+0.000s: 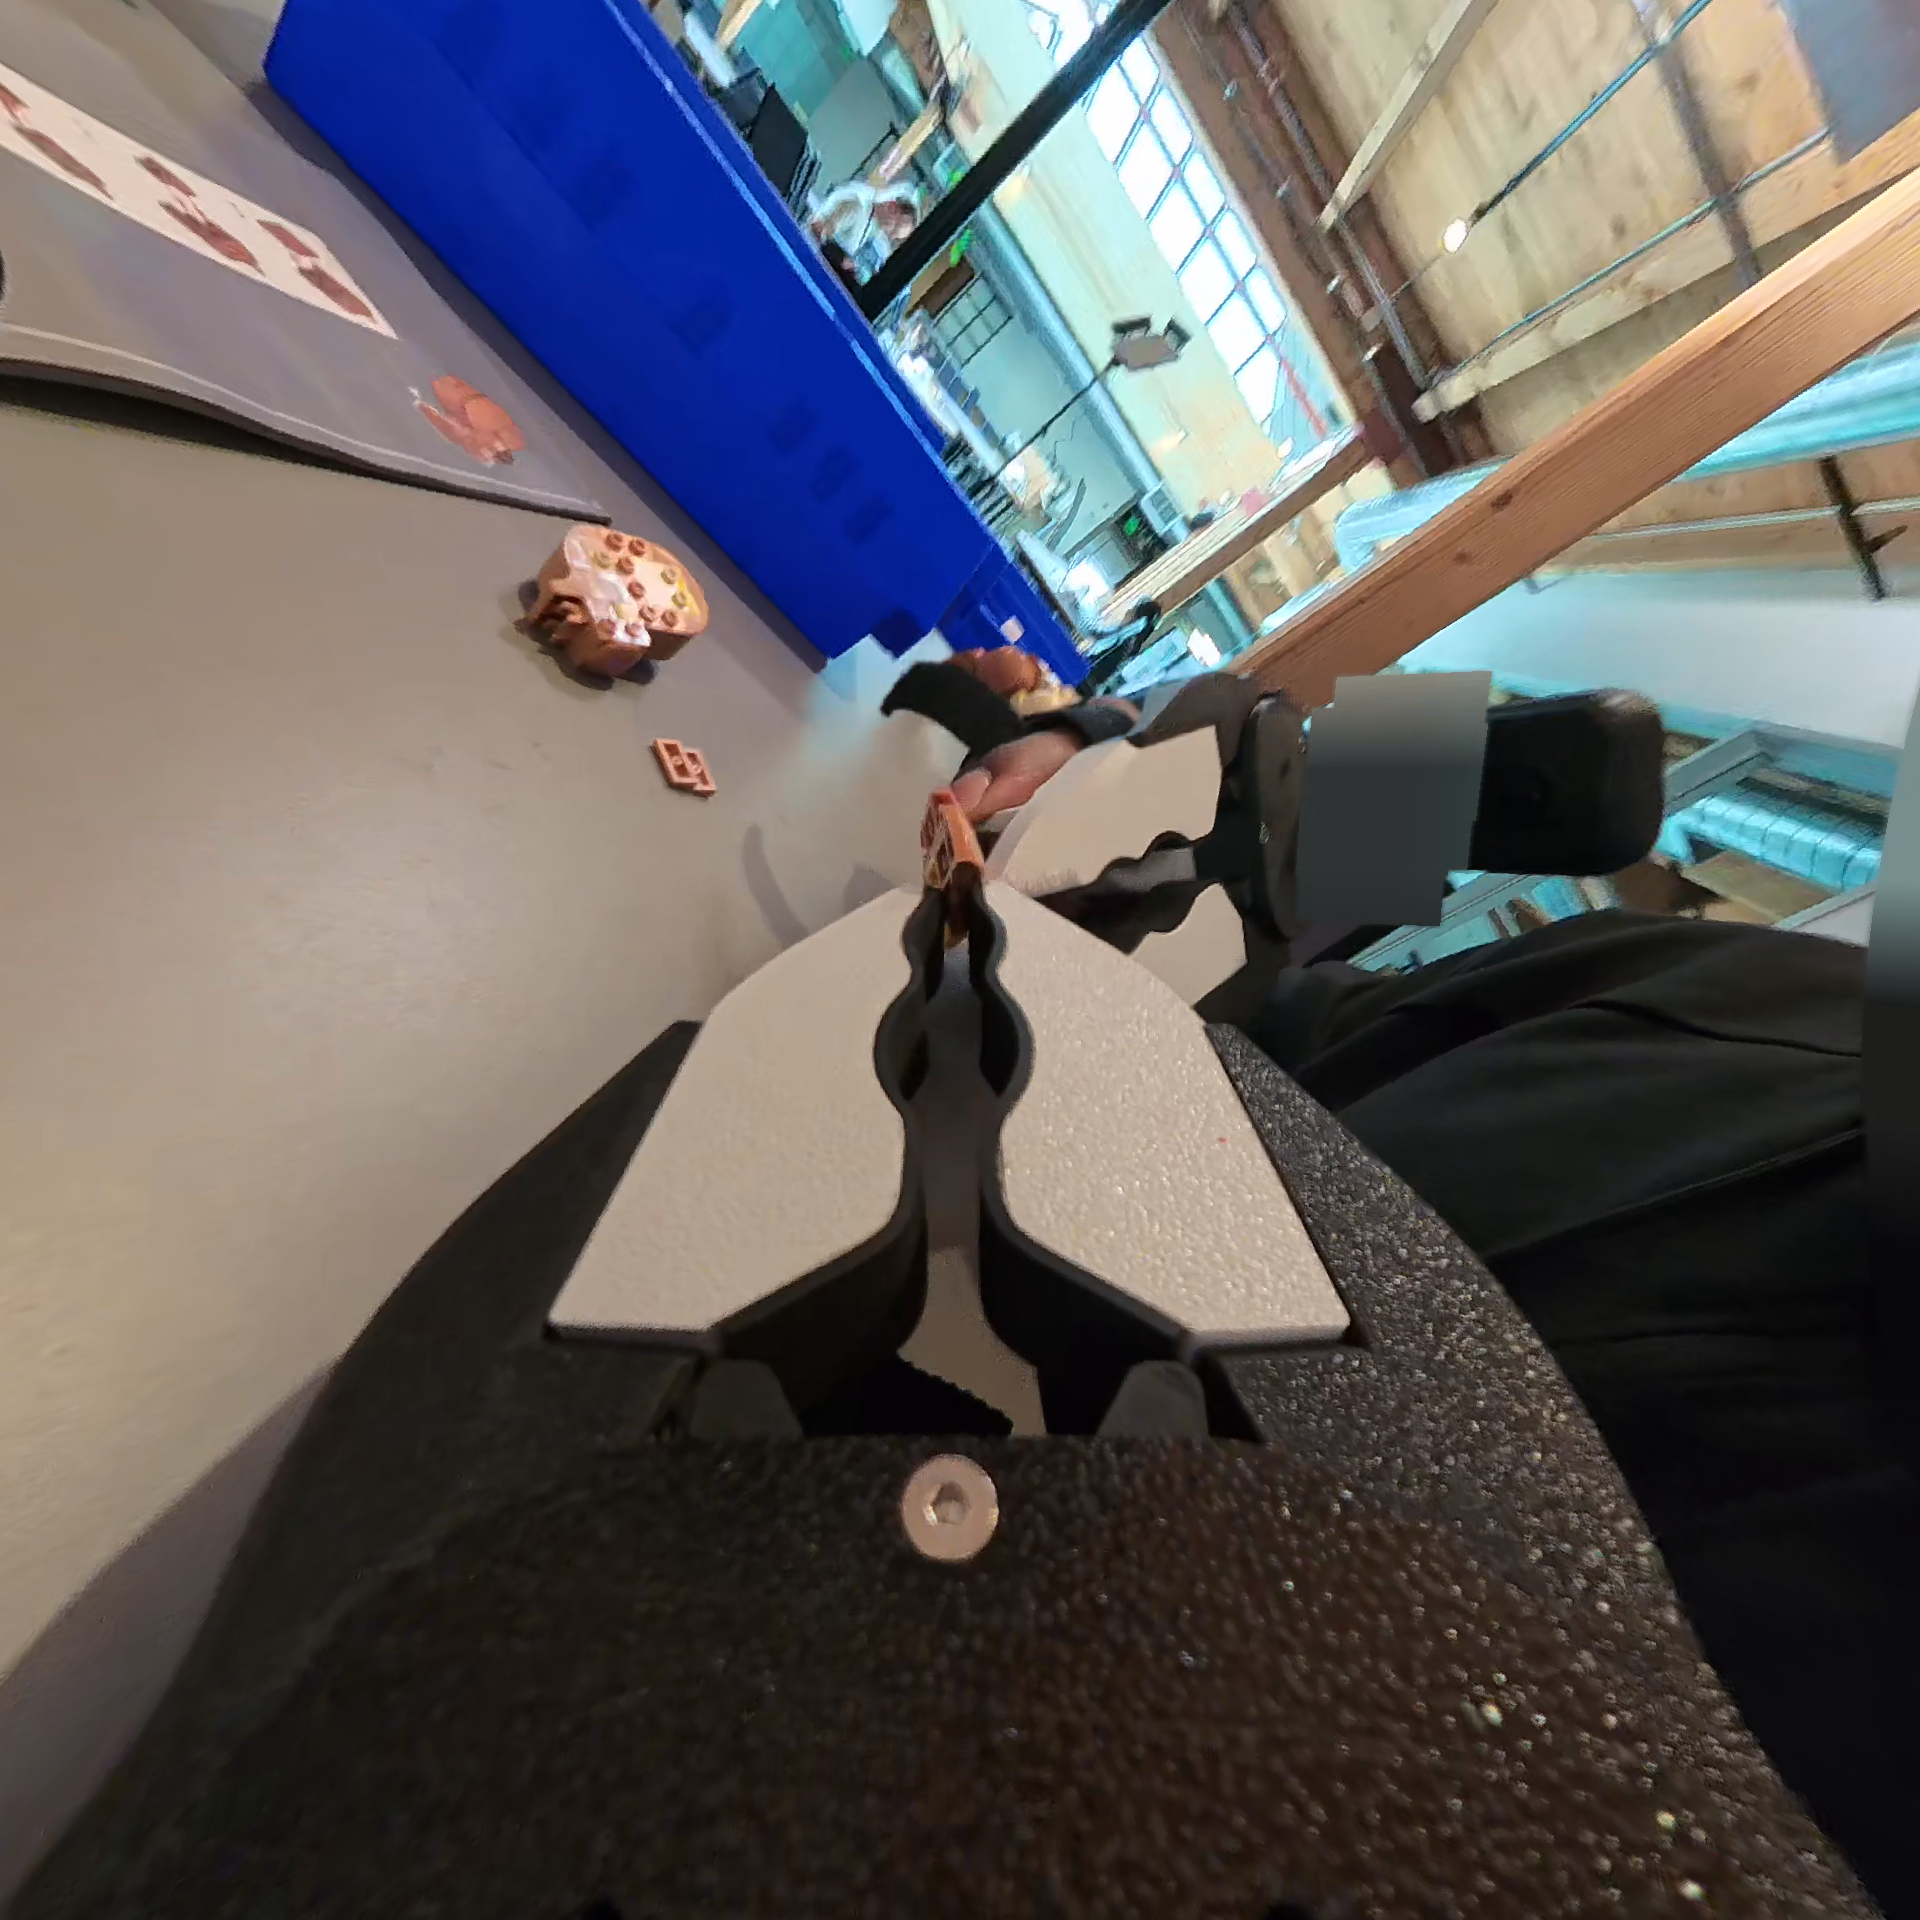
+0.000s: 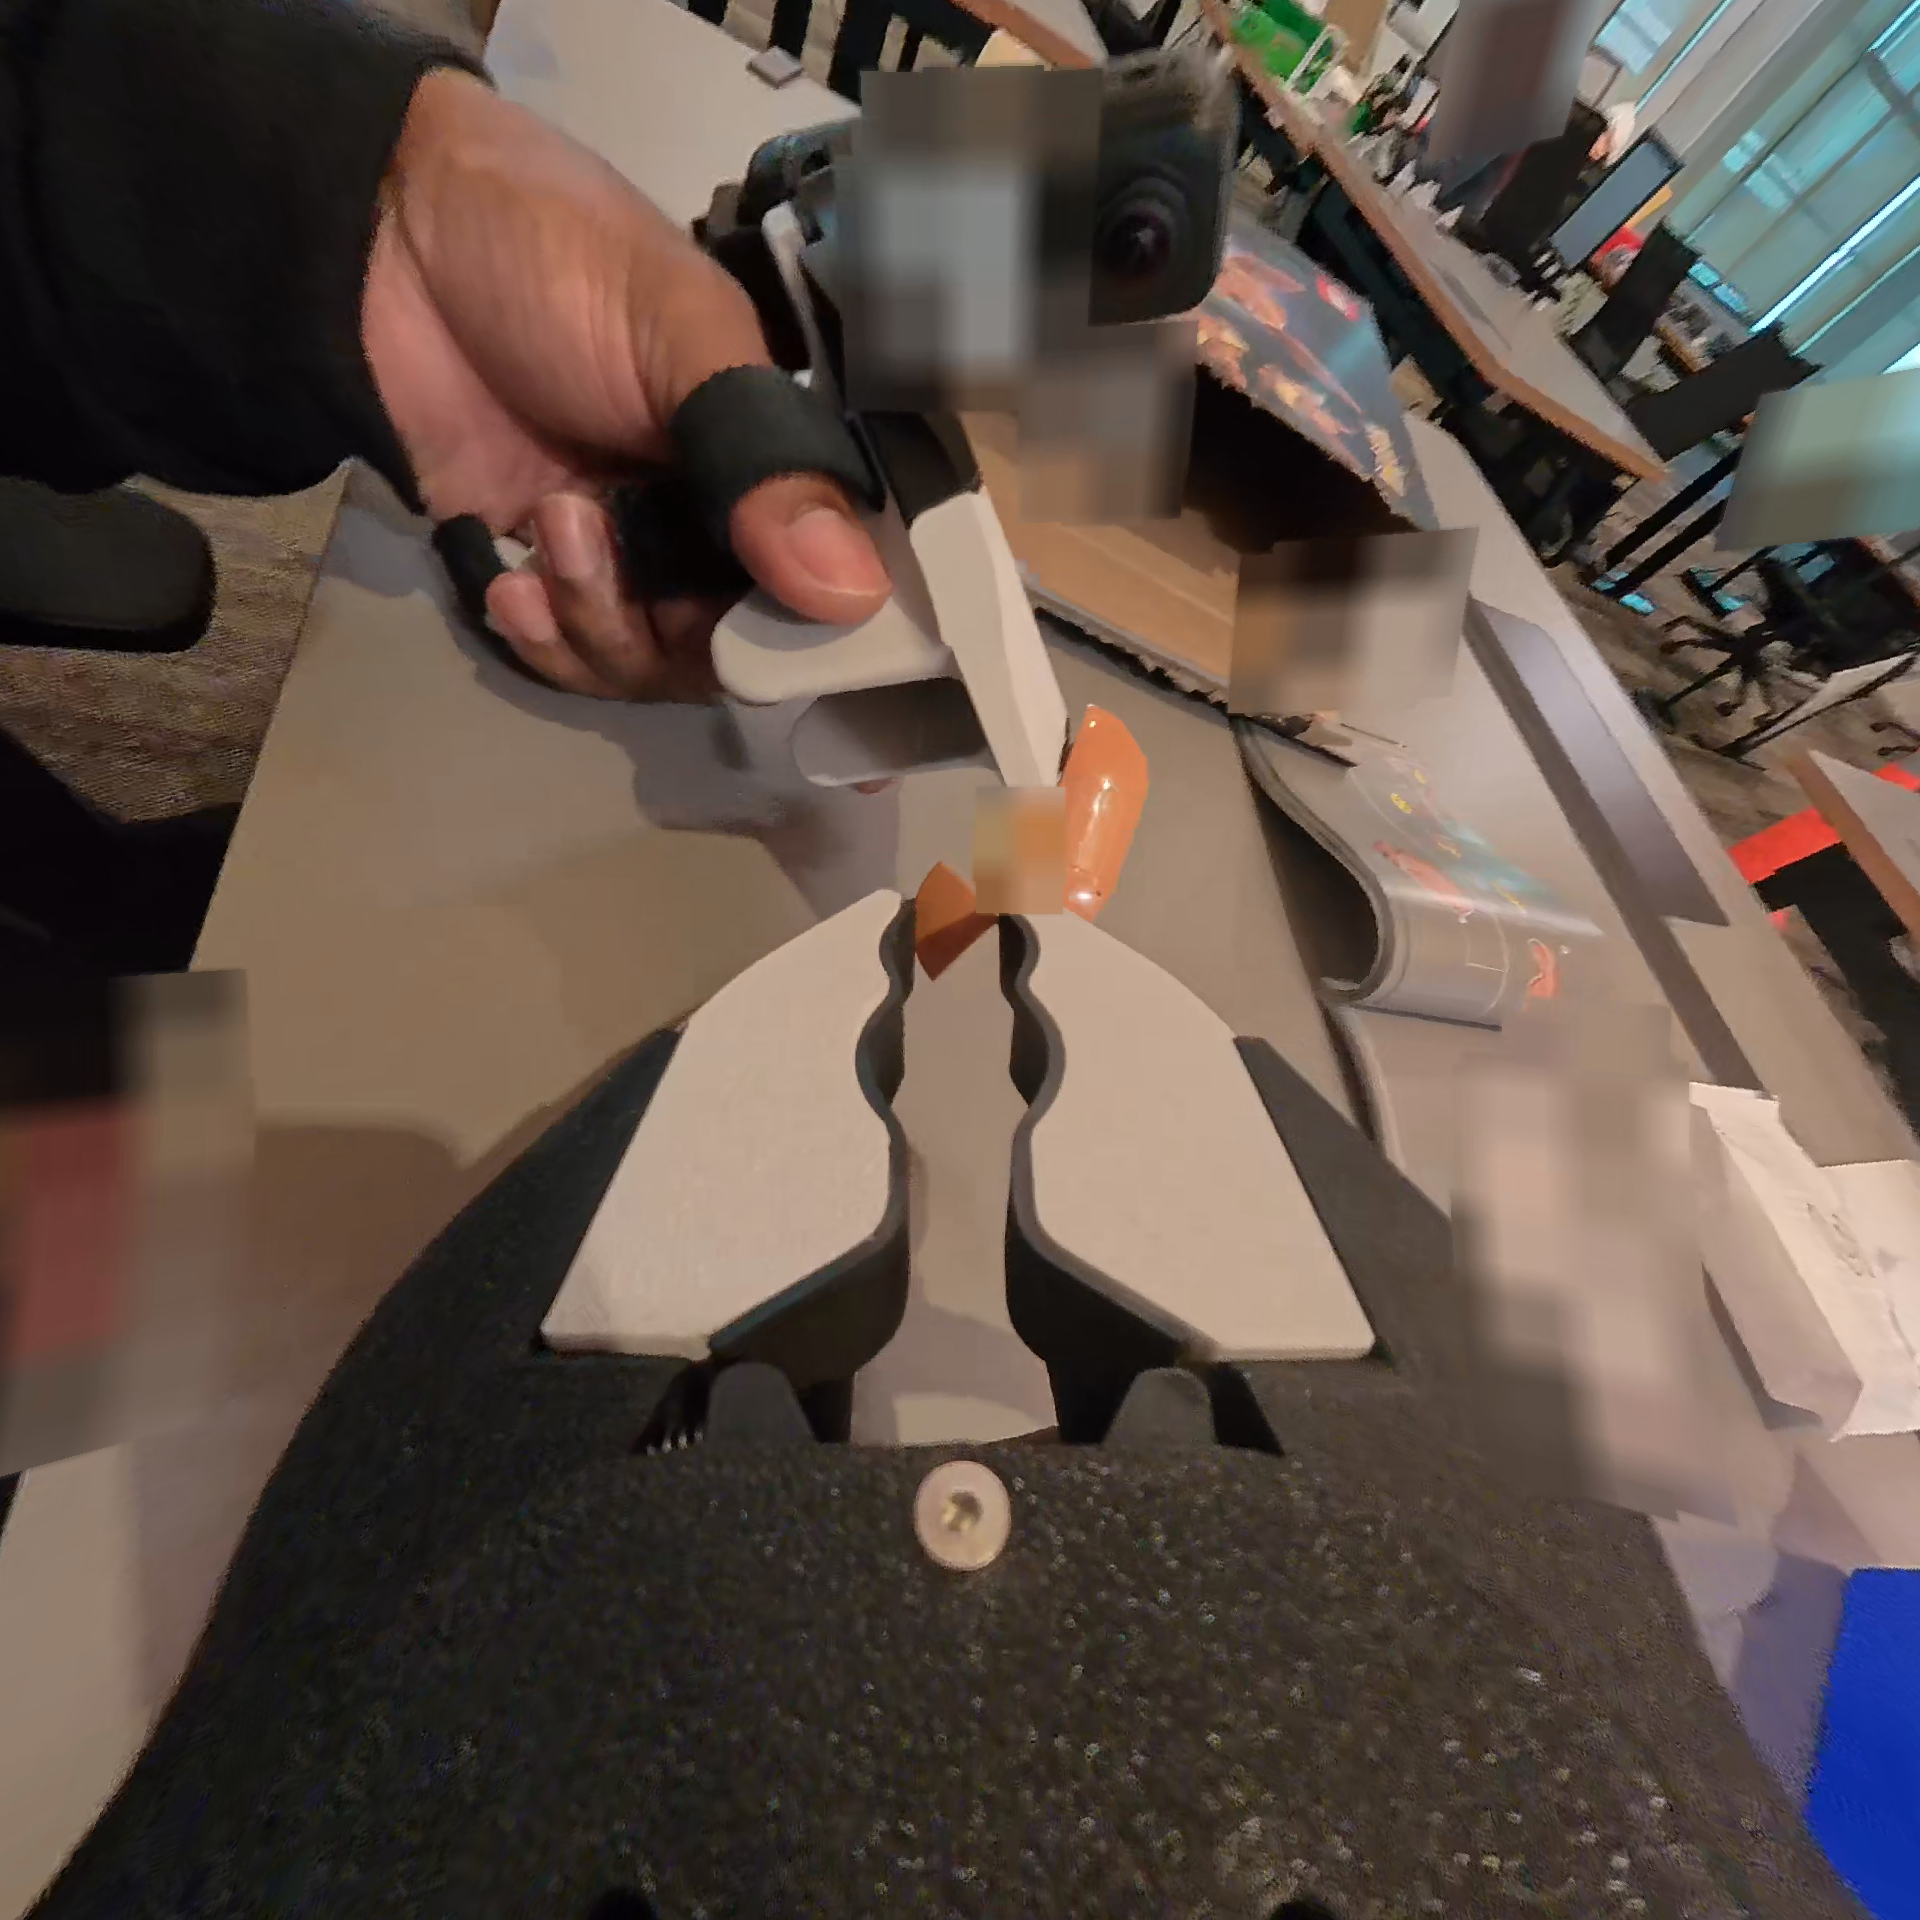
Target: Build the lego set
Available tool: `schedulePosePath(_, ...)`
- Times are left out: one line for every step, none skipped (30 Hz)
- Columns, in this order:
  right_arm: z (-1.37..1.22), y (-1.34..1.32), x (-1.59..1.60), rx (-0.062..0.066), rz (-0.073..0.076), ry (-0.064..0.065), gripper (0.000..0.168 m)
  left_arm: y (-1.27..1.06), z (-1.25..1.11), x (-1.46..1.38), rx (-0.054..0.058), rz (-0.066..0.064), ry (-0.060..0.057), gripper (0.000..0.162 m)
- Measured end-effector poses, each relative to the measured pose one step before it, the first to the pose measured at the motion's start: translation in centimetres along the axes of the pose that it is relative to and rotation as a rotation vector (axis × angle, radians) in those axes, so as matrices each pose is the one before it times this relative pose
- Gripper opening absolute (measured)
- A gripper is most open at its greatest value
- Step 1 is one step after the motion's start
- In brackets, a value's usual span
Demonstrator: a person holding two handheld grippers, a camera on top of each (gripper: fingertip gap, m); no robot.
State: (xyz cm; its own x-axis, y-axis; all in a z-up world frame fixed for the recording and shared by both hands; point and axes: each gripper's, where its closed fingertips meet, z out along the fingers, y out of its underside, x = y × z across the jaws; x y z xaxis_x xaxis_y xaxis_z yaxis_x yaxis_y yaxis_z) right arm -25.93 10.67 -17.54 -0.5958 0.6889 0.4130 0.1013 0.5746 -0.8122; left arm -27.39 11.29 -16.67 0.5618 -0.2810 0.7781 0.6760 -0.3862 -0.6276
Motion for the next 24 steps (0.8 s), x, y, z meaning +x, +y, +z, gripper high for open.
schedulePosePath(-0.029,0.409,-0.366,-0.0143,0.0119,-0.0267,0.015,0.442,0.016,-0.248,-0.0354,0.0171,-0.0236,0.004)
schedulePosePath(0.003,0.483,-0.389,-0.0174,0.0149,-0.0299,0.015,0.478,0.035,-0.352,-0.0379,0.0202,-0.0311,0.004)
schedulePosePath(-0.001,0.411,-0.205,-0.0115,0.0148,-0.0165,0.015,0.322,0.040,-0.265,-0.0260,0.0142,-0.0240,0.004)
schedulePosePath(-0.028,0.252,-0.099,0.0005,0.0153,-0.0093,0.015,0.133,0.052,-0.086,-0.0101,0.0013,-0.0080,0.004)
schedulePosePath(-0.030,0.182,-0.190,0.0030,0.0275,-0.0211,0.015,0.052,0.066,-0.017,-0.0023,-0.0070,0.0014,0.004)
schedulePosePath(-0.025,0.119,-0.220,0.0058,0.0414,-0.0291,0.015,0.004,0.083,-0.015,0.0014,-0.0100,0.0031,0.004)
schedulePosePath(-0.022,0.106,-0.162,0.0076,0.0468,-0.0284,0.015,-0.099,0.080,0.065,0.0088,-0.0130,0.0089,0.004)
schedulePosePath(-0.030,0.162,-0.028,0.0032,0.0455,-0.0215,0.015,-0.174,0.073,0.201,0.0160,-0.0186,0.0187,0.004)
schedulePosePath(-0.020,0.377,0.004,-0.0120,0.0437,-0.0218,0.015,-0.066,0.109,0.245,0.0109,-0.0246,0.0237,0.004)
schedulePosePath(0.056,0.650,0.014,-0.0327,0.0403,-0.0226,0.015,0.062,0.139,0.266,0.0035,-0.0214,0.0244,0.004)
schedulePosePath(0.108,0.778,0.085,-0.0396,0.0315,-0.0173,0.015,0.049,0.126,0.255,0.0044,-0.0143,0.0193,0.004)
schedulePosePath(0.172,0.859,0.199,-0.0472,0.0268,-0.0081,0.015,0.015,0.104,0.247,0.0060,-0.0136,0.0173,0.004)
schedulePosePath(0.239,0.849,0.206,-0.0484,0.0223,-0.0059,0.016,0.032,0.101,0.208,0.0054,-0.0178,0.0182,0.004)
schedulePosePath(0.181,0.502,0.161,-0.0336,0.0193,-0.0049,0.015,0.008,0.083,0.157,0.0067,-0.0180,0.0165,0.004)
schedulePosePath(0.057,0.059,-0.068,-0.0083,0.0070,-0.0131,0.016,-0.040,0.059,0.159,0.0089,-0.0158,0.0162,0.004)
schedulePosePath(0.041,0.058,-0.138,-0.0086,-0.0046,-0.0130,0.016,-0.055,0.046,0.131,0.0081,-0.0134,0.0138,0.004)
schedulePosePath(0.101,0.198,0.018,-0.0163,-0.0033,-0.0029,0.016,-0.044,0.047,0.078,0.0067,-0.0090,0.0089,0.004)
schedulePosePath(0.076,0.191,0.057,-0.0131,0.0039,-0.0010,0.016,-0.047,0.033,0.065,0.0062,-0.0052,0.0059,0.004)
schedulePosePath(-0.024,-0.002,-0.027,0.0016,0.0074,-0.0090,0.016,-0.066,0.027,0.070,0.0074,-0.0044,0.0068,0.004)
schedulePosePath(-0.175,-0.213,0.028,0.0192,0.0097,-0.0083,0.021,-0.060,0.031,0.086,0.0072,-0.0044,0.0071,0.004)
schedulePosePath(-0.292,-0.322,0.091,0.0304,0.0198,-0.0092,0.026,-0.084,0.035,0.096,0.0089,-0.0029,0.0077,0.004)
schedulePosePath(-0.367,-0.399,0.065,0.0379,0.0313,-0.0179,0.030,-0.119,0.031,0.114,0.0117,-0.0024,0.0092,0.004)
schedulePosePath(-0.440,-0.551,-0.082,0.0489,0.0411,-0.0321,0.033,-0.082,0.041,0.120,0.0093,-0.0035,0.0089,0.004)
schedulePosePath(-0.493,-0.779,-0.368,0.0622,0.0532,-0.0524,0.036,-0.034,0.076,0.108,0.0063,-0.0013,0.0085,0.004)
